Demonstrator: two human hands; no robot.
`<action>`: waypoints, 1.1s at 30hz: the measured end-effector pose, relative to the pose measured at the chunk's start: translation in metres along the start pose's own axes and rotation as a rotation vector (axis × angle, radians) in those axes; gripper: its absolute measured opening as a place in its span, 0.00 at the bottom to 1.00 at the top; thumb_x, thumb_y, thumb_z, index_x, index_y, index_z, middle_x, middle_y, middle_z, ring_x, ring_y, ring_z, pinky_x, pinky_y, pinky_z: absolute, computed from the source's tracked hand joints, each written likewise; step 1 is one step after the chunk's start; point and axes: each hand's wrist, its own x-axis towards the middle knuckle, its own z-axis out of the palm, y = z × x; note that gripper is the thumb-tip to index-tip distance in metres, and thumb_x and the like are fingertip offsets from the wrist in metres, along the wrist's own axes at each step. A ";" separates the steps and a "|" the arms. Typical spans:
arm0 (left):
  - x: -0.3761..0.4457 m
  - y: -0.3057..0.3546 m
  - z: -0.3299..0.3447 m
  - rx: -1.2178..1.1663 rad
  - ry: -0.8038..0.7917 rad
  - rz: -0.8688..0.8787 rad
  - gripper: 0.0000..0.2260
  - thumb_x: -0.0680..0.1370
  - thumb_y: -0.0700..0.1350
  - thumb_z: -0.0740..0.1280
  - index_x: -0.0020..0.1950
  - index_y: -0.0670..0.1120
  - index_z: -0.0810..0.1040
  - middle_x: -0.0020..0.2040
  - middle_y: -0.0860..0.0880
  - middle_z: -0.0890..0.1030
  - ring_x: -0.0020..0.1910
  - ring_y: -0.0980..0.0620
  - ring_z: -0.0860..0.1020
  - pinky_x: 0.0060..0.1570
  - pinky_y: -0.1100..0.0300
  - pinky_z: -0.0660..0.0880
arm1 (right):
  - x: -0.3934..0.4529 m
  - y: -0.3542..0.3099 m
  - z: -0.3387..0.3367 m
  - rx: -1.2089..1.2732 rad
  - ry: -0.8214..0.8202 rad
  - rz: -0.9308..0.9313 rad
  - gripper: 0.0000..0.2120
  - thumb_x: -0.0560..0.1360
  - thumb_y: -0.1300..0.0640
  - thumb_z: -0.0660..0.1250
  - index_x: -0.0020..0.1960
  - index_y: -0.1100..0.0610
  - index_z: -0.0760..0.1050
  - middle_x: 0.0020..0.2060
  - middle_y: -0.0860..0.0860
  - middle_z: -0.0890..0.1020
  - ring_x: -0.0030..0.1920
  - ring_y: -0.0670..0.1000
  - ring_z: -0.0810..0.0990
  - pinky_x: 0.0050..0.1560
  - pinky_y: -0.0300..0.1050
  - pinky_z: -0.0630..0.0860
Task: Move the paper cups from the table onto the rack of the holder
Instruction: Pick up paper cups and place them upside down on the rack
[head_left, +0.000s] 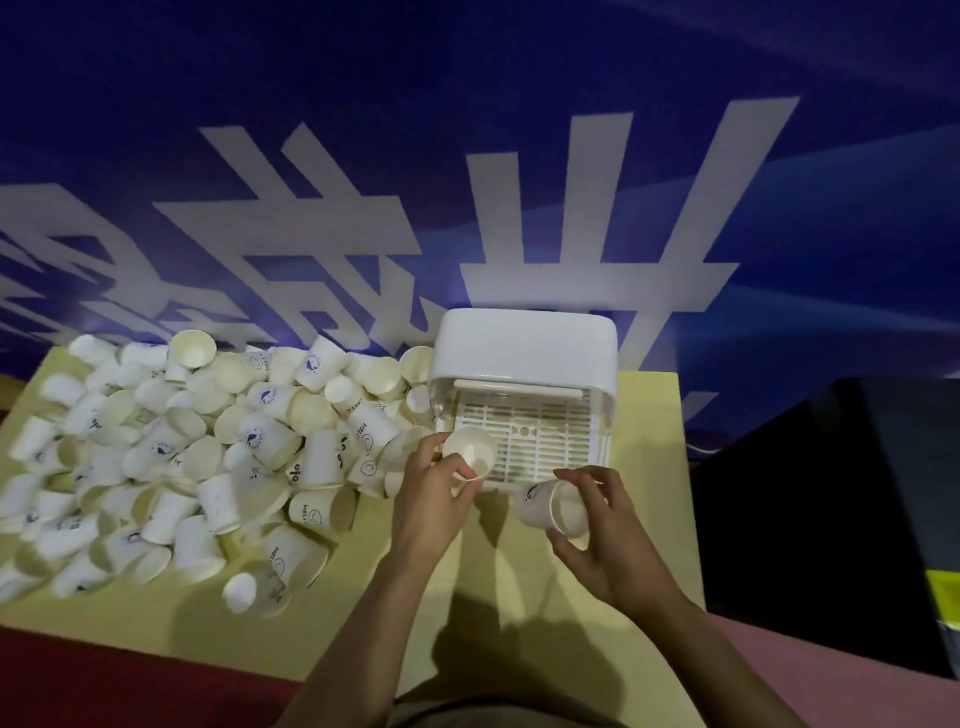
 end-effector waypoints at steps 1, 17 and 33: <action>0.005 0.000 0.004 0.007 -0.009 -0.005 0.06 0.75 0.49 0.76 0.45 0.50 0.82 0.69 0.53 0.71 0.63 0.52 0.75 0.50 0.58 0.79 | 0.001 0.002 -0.001 0.015 0.009 0.011 0.31 0.74 0.49 0.74 0.73 0.43 0.65 0.66 0.45 0.66 0.64 0.48 0.74 0.64 0.41 0.75; 0.026 -0.014 0.052 0.090 -0.099 -0.126 0.07 0.78 0.48 0.73 0.55 0.50 0.87 0.72 0.51 0.68 0.69 0.47 0.65 0.63 0.49 0.76 | 0.009 0.018 -0.005 -0.006 0.005 0.093 0.30 0.76 0.49 0.74 0.73 0.44 0.65 0.67 0.46 0.66 0.62 0.48 0.74 0.61 0.43 0.77; -0.012 -0.007 0.025 -0.072 0.047 -0.062 0.10 0.77 0.52 0.74 0.57 0.55 0.84 0.68 0.54 0.71 0.66 0.51 0.70 0.56 0.56 0.77 | 0.042 -0.019 0.003 -0.062 -0.044 0.020 0.30 0.78 0.46 0.72 0.76 0.49 0.66 0.68 0.49 0.68 0.64 0.50 0.75 0.62 0.47 0.78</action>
